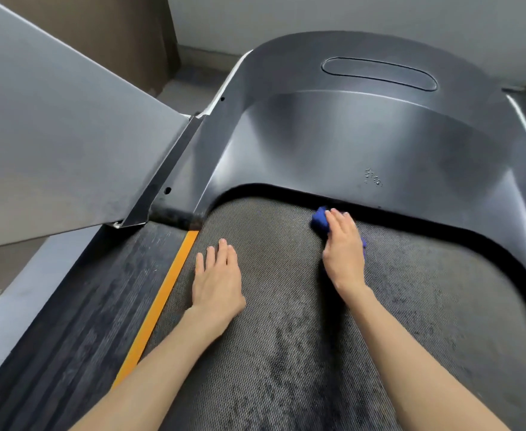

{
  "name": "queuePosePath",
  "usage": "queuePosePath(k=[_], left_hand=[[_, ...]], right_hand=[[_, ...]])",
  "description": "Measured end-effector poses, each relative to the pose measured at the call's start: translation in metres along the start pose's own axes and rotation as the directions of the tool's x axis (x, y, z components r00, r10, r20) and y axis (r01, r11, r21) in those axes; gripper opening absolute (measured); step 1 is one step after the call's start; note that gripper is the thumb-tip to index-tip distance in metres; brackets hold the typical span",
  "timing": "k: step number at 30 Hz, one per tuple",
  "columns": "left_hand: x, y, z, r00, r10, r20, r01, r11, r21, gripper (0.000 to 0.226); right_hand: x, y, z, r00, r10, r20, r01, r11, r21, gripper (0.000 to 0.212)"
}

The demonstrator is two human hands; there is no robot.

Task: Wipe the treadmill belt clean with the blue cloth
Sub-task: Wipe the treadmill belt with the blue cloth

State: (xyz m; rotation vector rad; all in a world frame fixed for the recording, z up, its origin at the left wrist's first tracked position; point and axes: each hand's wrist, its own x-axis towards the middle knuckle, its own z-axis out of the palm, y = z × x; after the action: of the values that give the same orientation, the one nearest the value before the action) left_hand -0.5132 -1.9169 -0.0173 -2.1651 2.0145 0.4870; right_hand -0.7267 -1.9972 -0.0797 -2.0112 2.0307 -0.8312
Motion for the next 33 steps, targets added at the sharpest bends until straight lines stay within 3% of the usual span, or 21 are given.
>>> queuePosePath(k=[2,3,4,6,7,8,9,11,13,14,15,17,19,21,22,24,26,27,29,31,33], left_hand=[[-0.001,0.006,0.000,1.000,-0.022,-0.006,0.022,1.000,-0.020,0.084],[-0.001,0.010,-0.001,1.000,-0.020,-0.012,0.019,0.998,-0.059,0.081],[0.000,0.016,-0.001,0.999,0.002,-0.032,-0.005,0.995,-0.097,0.079],[0.000,0.034,0.001,0.990,0.106,-0.092,-0.118,0.984,-0.133,0.075],[-0.002,0.043,0.004,0.982,0.163,-0.100,-0.176,0.974,-0.140,0.073],[-0.003,0.051,0.006,0.975,0.203,-0.088,-0.214,0.965,-0.150,0.070],[-0.003,0.057,0.009,0.973,0.220,-0.069,-0.229,0.961,-0.158,0.069],[-0.002,0.059,0.013,0.974,0.216,-0.071,-0.225,0.963,-0.147,0.067],[-0.001,0.060,0.013,0.975,0.206,-0.082,-0.216,0.966,-0.140,0.066],[-0.002,0.062,0.012,0.976,0.200,-0.081,-0.209,0.969,-0.132,0.066],[-0.003,0.064,0.011,0.977,0.195,-0.084,-0.203,0.973,-0.111,0.066],[-0.004,0.069,0.009,0.975,0.198,-0.099,-0.203,0.978,-0.043,0.064],[-0.005,0.068,0.007,0.969,0.216,-0.122,-0.217,0.976,0.008,0.061],[-0.006,0.063,0.008,0.966,0.227,-0.122,-0.232,0.972,-0.026,0.063],[-0.006,0.060,0.008,0.967,0.230,-0.110,-0.239,0.968,-0.078,0.066],[-0.005,0.055,0.009,0.969,0.232,-0.083,-0.243,0.954,-0.178,0.073],[-0.002,0.051,0.008,0.972,0.228,-0.055,-0.234,0.943,-0.237,0.075],[-0.001,0.051,0.007,0.974,0.223,-0.038,-0.225,0.940,-0.256,0.075],[0.000,0.053,0.005,0.977,0.213,-0.021,-0.211,0.944,-0.255,0.074],[-0.001,0.055,0.006,0.975,0.219,-0.035,-0.221,0.951,-0.218,0.071],[-0.003,0.055,0.009,0.970,0.233,-0.062,-0.241,0.951,-0.192,0.068]], right_hand=[[-0.009,0.011,-0.006,0.985,0.134,-0.113,-0.141,0.988,-0.059,0.052],[-0.013,0.009,-0.008,0.993,0.063,-0.096,-0.074,0.991,-0.114,0.057],[-0.017,0.010,-0.009,0.994,-0.109,0.004,0.109,0.981,-0.161,0.062],[-0.017,0.019,-0.016,0.837,-0.465,0.289,0.513,0.851,-0.117,0.066],[-0.012,0.028,-0.025,0.763,-0.523,0.380,0.593,0.800,-0.091,0.066],[-0.008,0.041,-0.035,0.766,-0.505,0.398,0.581,0.809,-0.092,0.065],[-0.006,0.057,-0.041,0.855,-0.407,0.320,0.462,0.879,-0.116,0.062],[-0.005,0.085,-0.055,1.000,0.001,0.027,0.002,0.993,-0.119,0.052],[-0.005,0.084,-0.050,0.938,0.298,-0.179,-0.328,0.929,-0.171,0.044],[-0.006,0.072,-0.044,0.930,0.301,-0.210,-0.339,0.924,-0.176,0.040],[-0.008,0.055,-0.038,0.952,0.229,-0.203,-0.259,0.956,-0.135,0.035],[-0.024,0.024,-0.025,0.995,-0.098,-0.013,0.097,0.993,-0.062,0.035],[-0.035,0.017,-0.024,0.900,-0.387,0.200,0.400,0.916,-0.025,0.040],[-0.026,0.040,-0.037,0.865,-0.440,0.241,0.461,0.887,-0.035,0.041],[-0.023,0.059,-0.043,0.922,-0.351,0.165,0.366,0.928,-0.074,0.041],[-0.017,0.092,-0.062,0.995,0.051,-0.091,-0.059,0.994,-0.093,0.041],[-0.017,0.103,-0.069,0.852,0.424,-0.306,-0.472,0.876,-0.100,0.037],[-0.019,0.094,-0.066,0.816,0.464,-0.344,-0.523,0.847,-0.098,0.037],[-0.021,0.068,-0.053,0.902,0.311,-0.301,-0.357,0.928,-0.111,0.035],[-0.029,0.043,-0.039,0.995,0.019,-0.099,-0.031,0.993,-0.114,0.032],[-0.043,0.040,-0.036,0.944,-0.290,0.155,0.305,0.949,-0.081,0.041]])
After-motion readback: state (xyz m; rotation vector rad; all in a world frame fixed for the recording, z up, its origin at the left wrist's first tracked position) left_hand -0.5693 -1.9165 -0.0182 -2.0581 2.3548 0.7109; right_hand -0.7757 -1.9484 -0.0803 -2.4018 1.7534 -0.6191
